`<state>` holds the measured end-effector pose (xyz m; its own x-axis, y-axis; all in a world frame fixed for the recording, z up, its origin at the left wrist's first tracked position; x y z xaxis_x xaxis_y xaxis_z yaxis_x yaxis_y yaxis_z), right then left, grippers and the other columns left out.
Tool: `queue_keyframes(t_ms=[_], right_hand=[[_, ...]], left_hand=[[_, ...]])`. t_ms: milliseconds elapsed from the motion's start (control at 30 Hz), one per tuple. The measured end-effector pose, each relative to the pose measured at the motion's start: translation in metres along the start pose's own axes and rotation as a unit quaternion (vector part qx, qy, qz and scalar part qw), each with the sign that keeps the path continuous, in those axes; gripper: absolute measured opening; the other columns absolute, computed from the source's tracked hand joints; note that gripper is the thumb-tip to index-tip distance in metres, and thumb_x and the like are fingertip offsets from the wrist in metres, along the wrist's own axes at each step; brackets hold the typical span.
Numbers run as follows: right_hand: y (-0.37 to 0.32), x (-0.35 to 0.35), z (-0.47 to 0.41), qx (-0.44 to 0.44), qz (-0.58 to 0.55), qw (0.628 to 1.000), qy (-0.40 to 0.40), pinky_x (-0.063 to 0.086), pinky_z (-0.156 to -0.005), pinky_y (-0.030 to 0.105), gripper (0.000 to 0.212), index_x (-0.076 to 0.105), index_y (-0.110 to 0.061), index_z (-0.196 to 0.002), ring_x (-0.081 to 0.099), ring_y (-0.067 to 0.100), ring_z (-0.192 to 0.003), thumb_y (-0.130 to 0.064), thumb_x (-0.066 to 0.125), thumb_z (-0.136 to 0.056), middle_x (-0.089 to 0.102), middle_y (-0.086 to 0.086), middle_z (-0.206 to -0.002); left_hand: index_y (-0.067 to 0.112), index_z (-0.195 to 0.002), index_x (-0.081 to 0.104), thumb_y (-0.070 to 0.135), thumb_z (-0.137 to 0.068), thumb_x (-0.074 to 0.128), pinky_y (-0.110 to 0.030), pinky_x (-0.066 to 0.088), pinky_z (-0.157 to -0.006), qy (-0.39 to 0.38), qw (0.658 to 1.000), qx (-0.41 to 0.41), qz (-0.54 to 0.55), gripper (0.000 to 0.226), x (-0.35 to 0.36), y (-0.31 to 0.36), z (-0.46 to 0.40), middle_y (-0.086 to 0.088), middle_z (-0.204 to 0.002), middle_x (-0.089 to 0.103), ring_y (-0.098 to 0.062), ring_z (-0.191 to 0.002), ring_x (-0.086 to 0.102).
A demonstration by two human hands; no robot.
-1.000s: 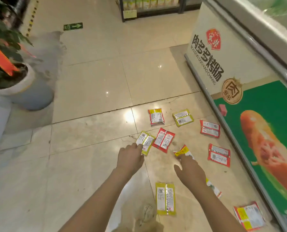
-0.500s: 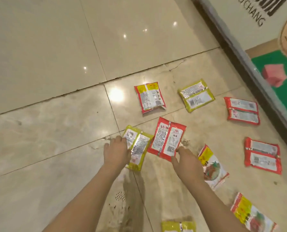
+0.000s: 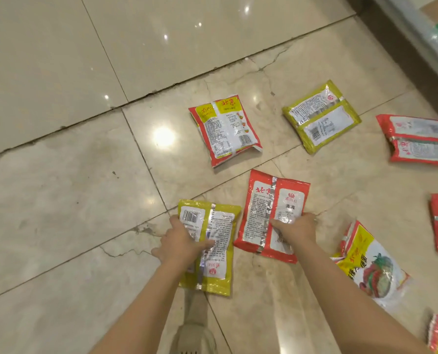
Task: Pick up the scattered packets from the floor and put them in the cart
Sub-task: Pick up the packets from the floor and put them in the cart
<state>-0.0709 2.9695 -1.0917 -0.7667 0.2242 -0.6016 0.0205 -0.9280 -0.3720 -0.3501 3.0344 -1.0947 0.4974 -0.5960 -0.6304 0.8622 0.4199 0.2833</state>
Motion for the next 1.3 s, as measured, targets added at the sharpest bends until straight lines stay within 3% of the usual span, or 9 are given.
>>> queue_keyframes(t_ms=[167,300,433,533,700,800,900,1033,1300], right_hand=[[-0.002,0.002,0.012,0.033,-0.154,0.982,-0.1,0.055,-0.075,0.042,0.021,0.06,-0.011,-0.089,0.065,0.026,-0.074,0.0,0.073,-0.075,0.067,0.015,-0.097],[-0.011,-0.011,0.032,-0.039,-0.184,0.975,-0.118,0.053,-0.069,0.033,0.017,0.06,-0.015,-0.089,0.064,0.022,-0.074,0.002,0.061,-0.084,0.066,0.01,-0.093],[-0.017,-0.037,0.06,-0.115,-0.153,0.978,-0.083,0.051,-0.089,0.04,0.023,0.058,-0.02,-0.098,0.064,0.026,-0.093,-0.001,0.059,-0.085,0.067,0.006,-0.104],[-0.026,-0.068,0.093,-0.142,-0.178,0.971,-0.072,0.052,-0.091,0.043,0.027,0.059,-0.018,-0.106,0.066,0.026,-0.093,-0.003,0.062,-0.083,0.068,0.007,-0.105],[-0.068,-0.148,0.19,-0.184,-0.26,0.946,-0.061,0.051,-0.087,0.039,0.034,0.054,-0.012,-0.115,0.064,0.026,-0.094,0.006,0.055,-0.086,0.065,0.008,-0.107],[-0.108,-0.198,0.267,-0.21,-0.283,0.933,-0.076,0.053,-0.079,0.036,0.035,0.053,-0.01,-0.115,0.064,0.024,-0.09,0.008,0.054,-0.085,0.066,0.009,-0.104],[-0.151,-0.247,0.355,-0.254,-0.278,0.921,-0.101,0.053,-0.062,0.018,0.034,0.052,-0.011,-0.113,0.065,0.01,-0.079,0.008,0.055,-0.085,0.066,0.002,-0.098],[-0.192,-0.307,0.475,-0.289,-0.279,0.905,-0.139,0.052,-0.054,0.012,0.03,0.054,-0.013,-0.109,0.067,-0.003,-0.066,0.006,0.057,-0.086,0.067,-0.004,-0.094],[-0.229,-0.372,0.727,-0.385,-0.244,0.848,-0.271,0.055,-0.054,0.017,0.025,0.057,-0.013,-0.096,0.068,0.002,-0.061,0.009,0.057,-0.084,0.068,0.002,-0.089]], left_hand=[[0.012,-0.115,0.039,0.022,-0.068,0.083,-0.033,0.049,-0.076,-0.037,0.977,-0.019,0.211,0.065,-0.005,-0.007,0.004,-0.001,-0.102,0.061,-0.02,-0.088,0.061],[0.011,-0.111,0.043,0.004,-0.075,0.075,-0.026,0.048,-0.057,-0.063,0.923,-0.034,0.377,0.048,-0.007,-0.005,0.02,-0.004,-0.093,0.063,-0.016,-0.072,0.062],[0.008,-0.118,0.043,0.0,-0.082,0.066,-0.03,0.049,-0.054,-0.072,0.881,-0.03,0.468,0.044,-0.016,0.008,0.044,-0.007,-0.09,0.064,-0.022,-0.069,0.063],[0.008,-0.116,0.051,-0.003,-0.084,0.059,-0.031,0.054,-0.051,-0.098,0.845,-0.011,0.525,0.034,-0.036,0.025,0.079,-0.012,-0.09,0.069,-0.024,-0.064,0.068],[0.009,-0.121,0.055,-0.001,-0.085,0.056,-0.048,0.052,-0.083,-0.13,0.778,0.017,0.614,0.037,-0.109,0.065,0.174,-0.022,-0.112,0.066,-0.038,-0.093,0.064],[0.009,-0.119,0.056,0.002,-0.077,0.06,-0.048,0.053,-0.08,-0.127,0.759,0.044,0.637,0.042,-0.174,0.086,0.253,-0.02,-0.11,0.068,-0.037,-0.092,0.066],[0.007,-0.116,0.058,0.009,-0.067,0.063,-0.044,0.057,-0.073,-0.126,0.745,0.078,0.651,0.05,-0.245,0.1,0.342,-0.017,-0.104,0.071,-0.033,-0.087,0.069],[0.004,-0.122,0.056,0.004,-0.069,0.067,-0.049,0.055,-0.081,-0.116,0.723,0.107,0.672,0.054,-0.328,0.105,0.464,-0.021,-0.111,0.067,-0.04,-0.099,0.065],[0.004,-0.119,0.058,0.008,-0.07,0.06,-0.054,0.053,-0.082,0.072,0.619,0.139,0.769,0.049,-0.448,0.039,0.702,-0.023,-0.112,0.066,-0.042,-0.101,0.064]])
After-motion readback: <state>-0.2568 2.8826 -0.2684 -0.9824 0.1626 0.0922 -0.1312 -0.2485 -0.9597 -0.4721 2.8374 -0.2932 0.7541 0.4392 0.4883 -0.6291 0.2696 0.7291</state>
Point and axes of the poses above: each hand's wrist, its own z-axis away from the middle knuckle, its own x-axis out of the palm, y = z × x, the point moved 7 cm from there along -z, towards the middle knuckle
